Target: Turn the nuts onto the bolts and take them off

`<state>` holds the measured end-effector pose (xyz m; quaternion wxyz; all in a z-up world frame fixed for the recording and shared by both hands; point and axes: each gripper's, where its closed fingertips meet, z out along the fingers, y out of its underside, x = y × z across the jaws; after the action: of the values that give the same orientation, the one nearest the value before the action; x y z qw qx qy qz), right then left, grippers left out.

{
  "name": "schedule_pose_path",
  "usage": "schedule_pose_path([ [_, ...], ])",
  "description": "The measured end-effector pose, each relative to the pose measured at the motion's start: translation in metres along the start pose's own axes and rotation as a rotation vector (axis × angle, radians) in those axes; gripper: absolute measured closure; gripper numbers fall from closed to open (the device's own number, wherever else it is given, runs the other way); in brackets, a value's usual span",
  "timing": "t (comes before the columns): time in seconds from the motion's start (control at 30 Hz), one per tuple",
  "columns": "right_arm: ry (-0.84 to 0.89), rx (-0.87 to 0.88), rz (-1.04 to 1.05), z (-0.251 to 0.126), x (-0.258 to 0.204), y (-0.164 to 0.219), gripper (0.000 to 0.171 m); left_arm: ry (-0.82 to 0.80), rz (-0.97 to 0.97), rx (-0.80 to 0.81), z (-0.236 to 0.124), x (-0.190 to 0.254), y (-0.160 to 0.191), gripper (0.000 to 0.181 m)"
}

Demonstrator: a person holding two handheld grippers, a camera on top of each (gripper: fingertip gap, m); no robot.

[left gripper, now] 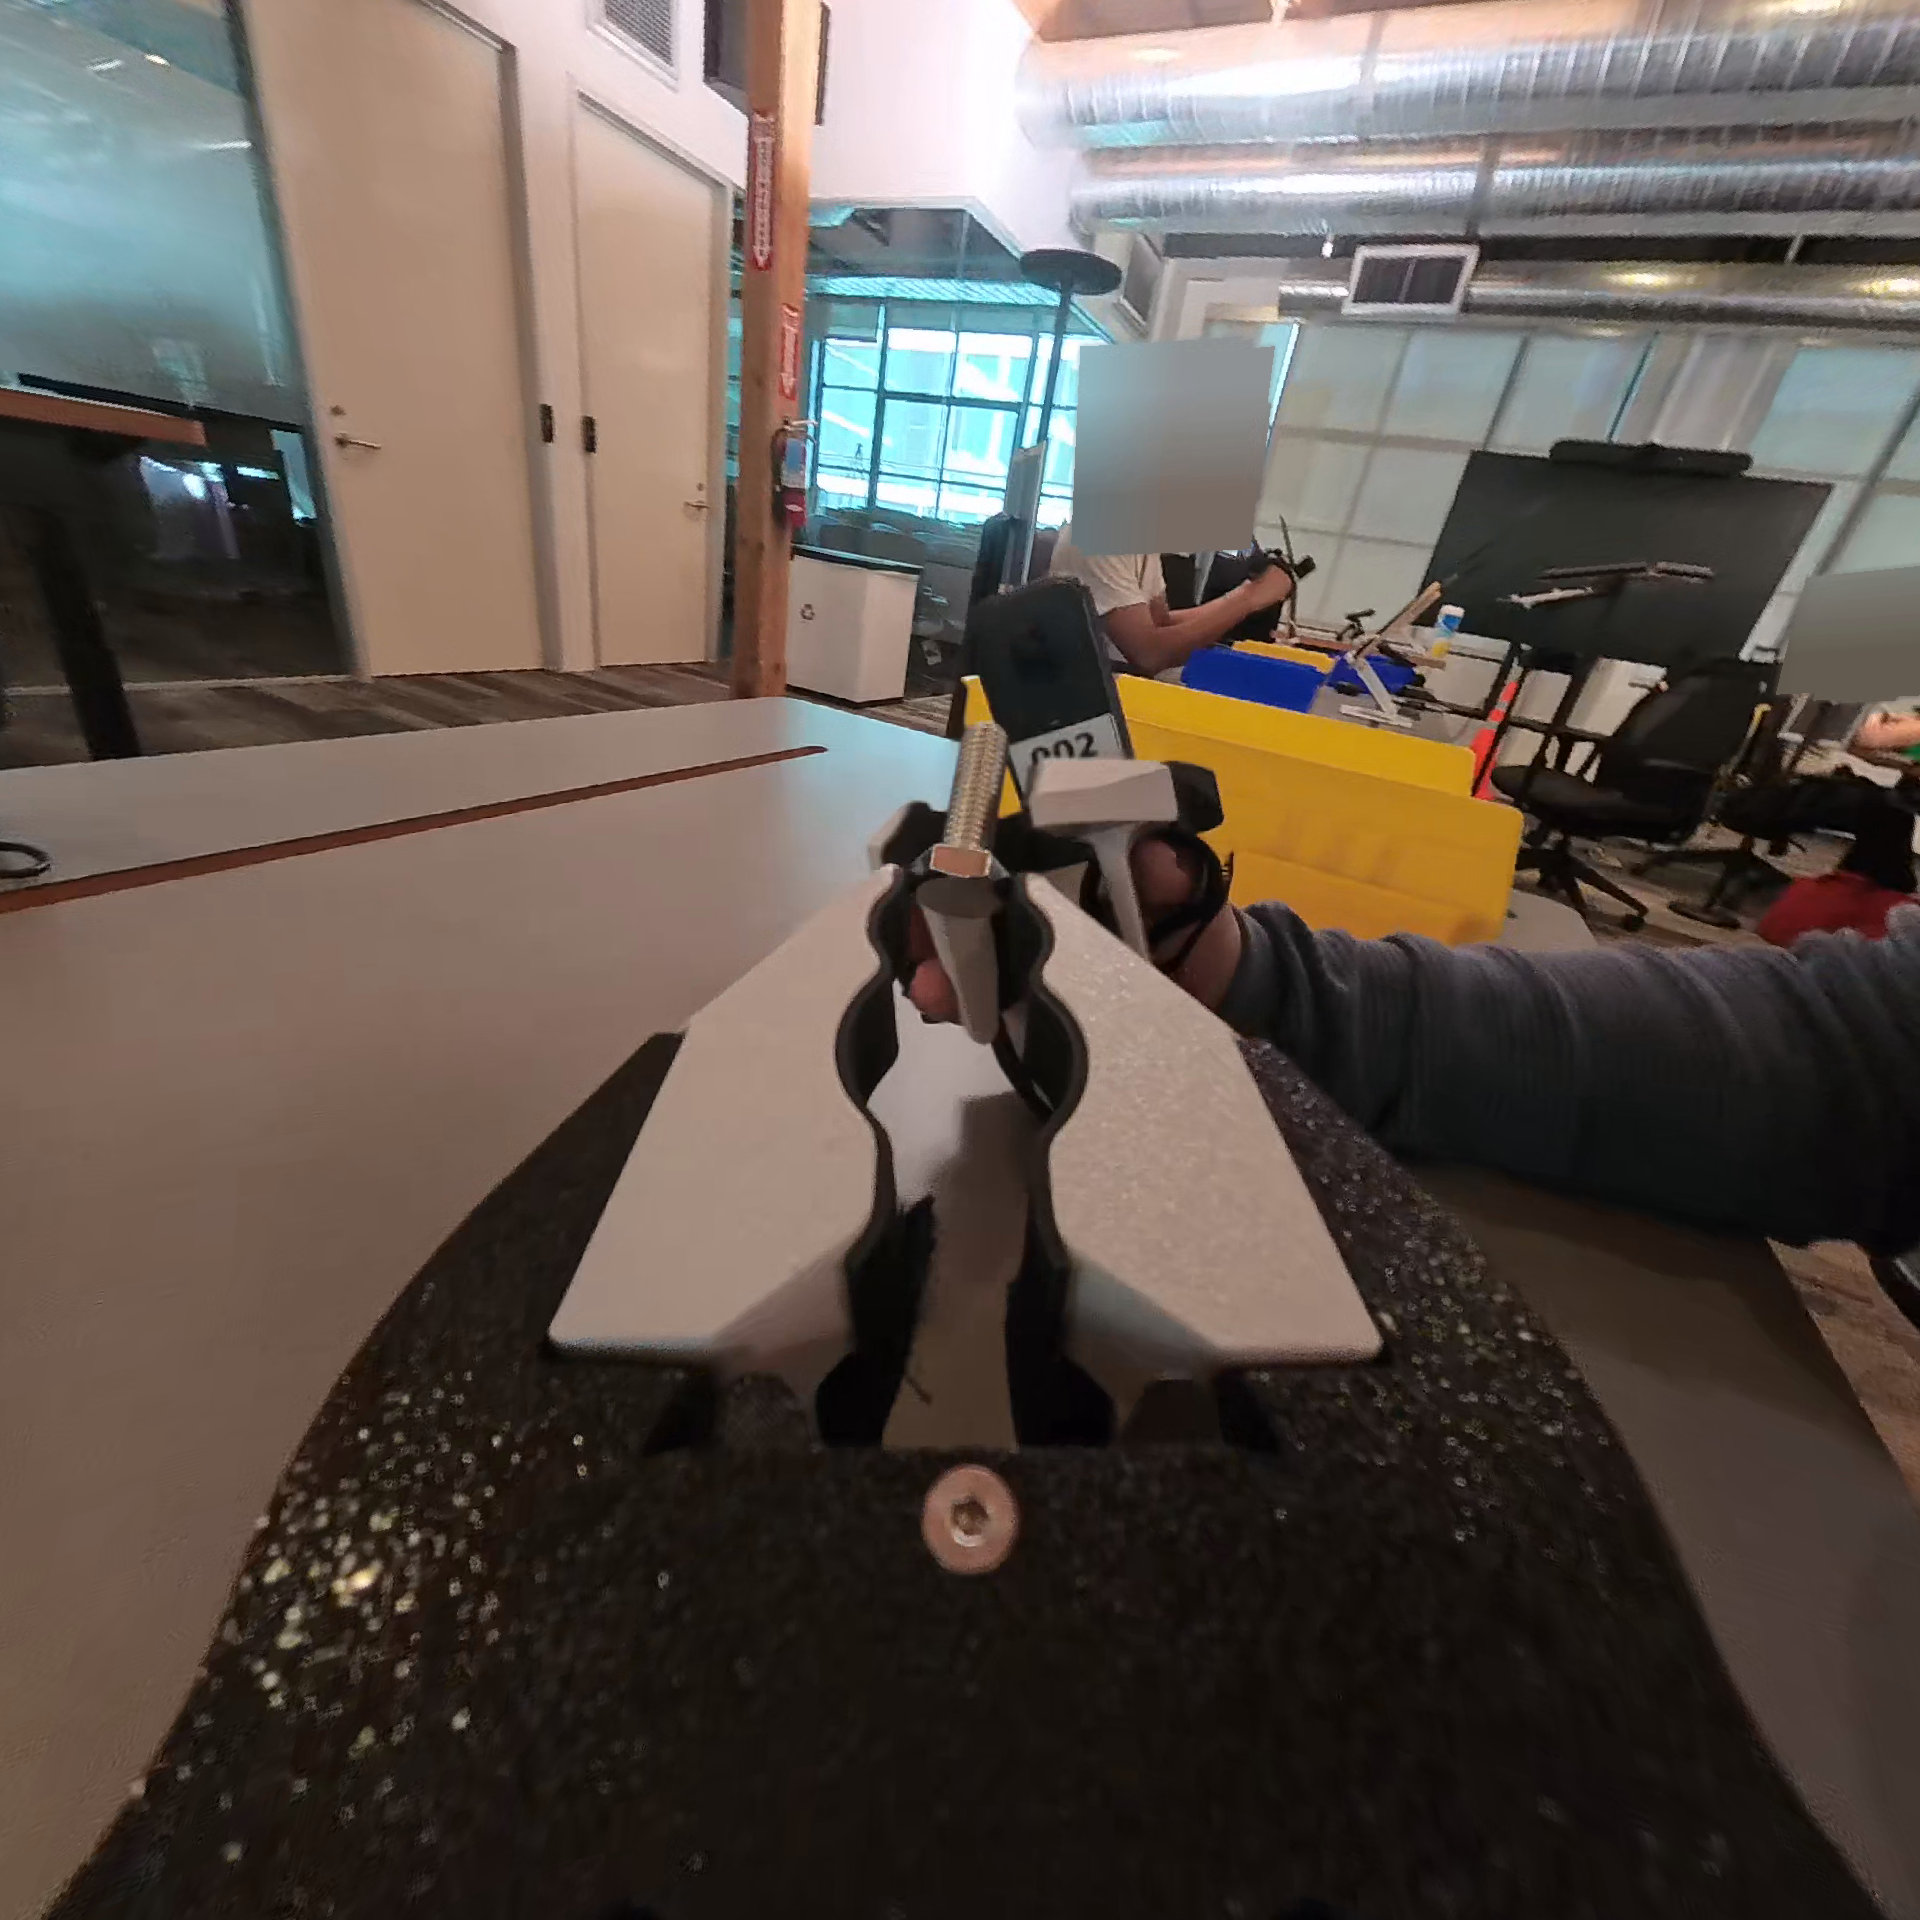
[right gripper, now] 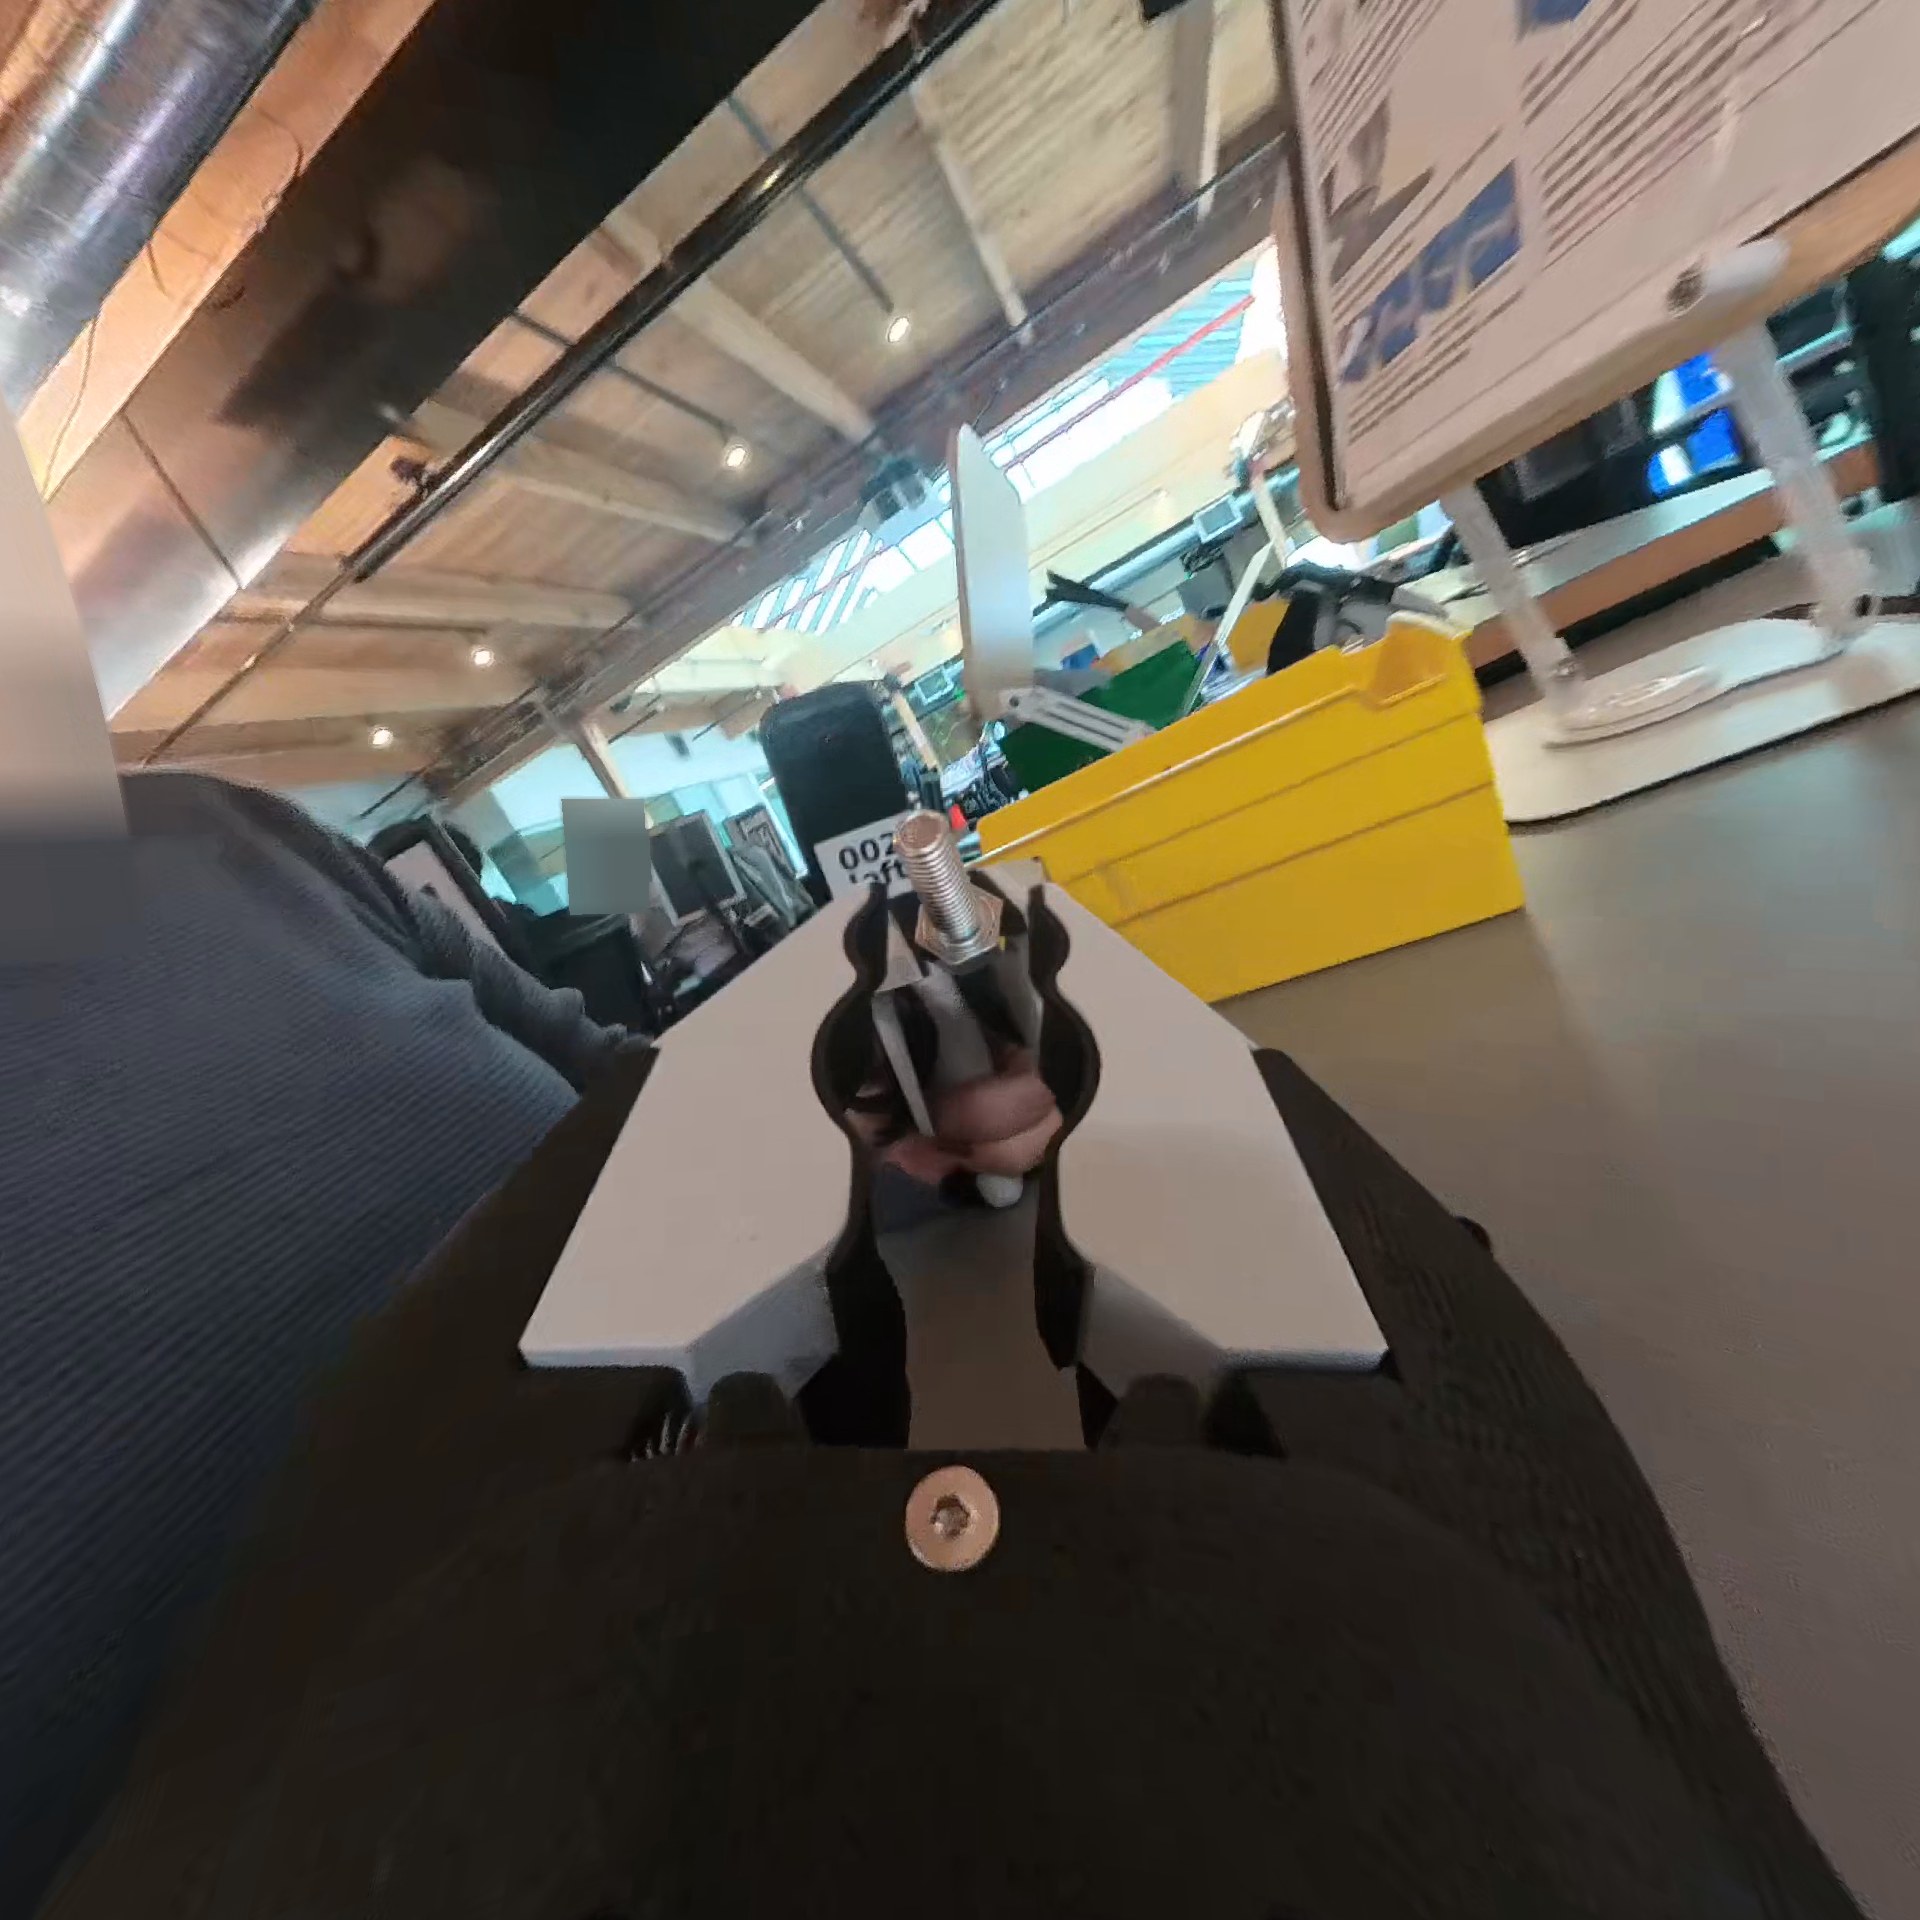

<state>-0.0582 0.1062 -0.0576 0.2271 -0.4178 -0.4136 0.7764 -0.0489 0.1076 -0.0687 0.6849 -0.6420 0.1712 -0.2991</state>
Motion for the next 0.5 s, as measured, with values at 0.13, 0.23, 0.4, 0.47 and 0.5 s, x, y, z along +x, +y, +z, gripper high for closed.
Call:
schedule_pose_path([
  [0.13, -0.004, 0.007, -0.072, -0.001, -0.005, -0.001, 0.161, 0.006, 0.027, -0.035, 0.002, 0.003, 0.005, 0.165],
  [0.23, 0.015, -0.034, -0.137, -0.001, -0.004, 0.001, 0.163, 0.035, 0.005, -0.054, 0.001, 0.005, 0.007, 0.165],
  [0.4, 0.066, -0.168, -0.237, -0.005, 0.001, 0.014, 0.163, -0.054, 0.016, -0.236, -0.002, -0.010, 0.030, 0.141],
  [0.47, 0.058, -0.210, -0.262, -0.007, 0.000, 0.018, 0.164, -0.041, 0.041, -0.304, -0.003, -0.009, 0.039, 0.137],
  [0.5, 0.048, -0.226, -0.267, -0.009, 0.000, 0.019, 0.164, -0.009, 0.043, -0.322, -0.003, -0.005, 0.042, 0.138],
])
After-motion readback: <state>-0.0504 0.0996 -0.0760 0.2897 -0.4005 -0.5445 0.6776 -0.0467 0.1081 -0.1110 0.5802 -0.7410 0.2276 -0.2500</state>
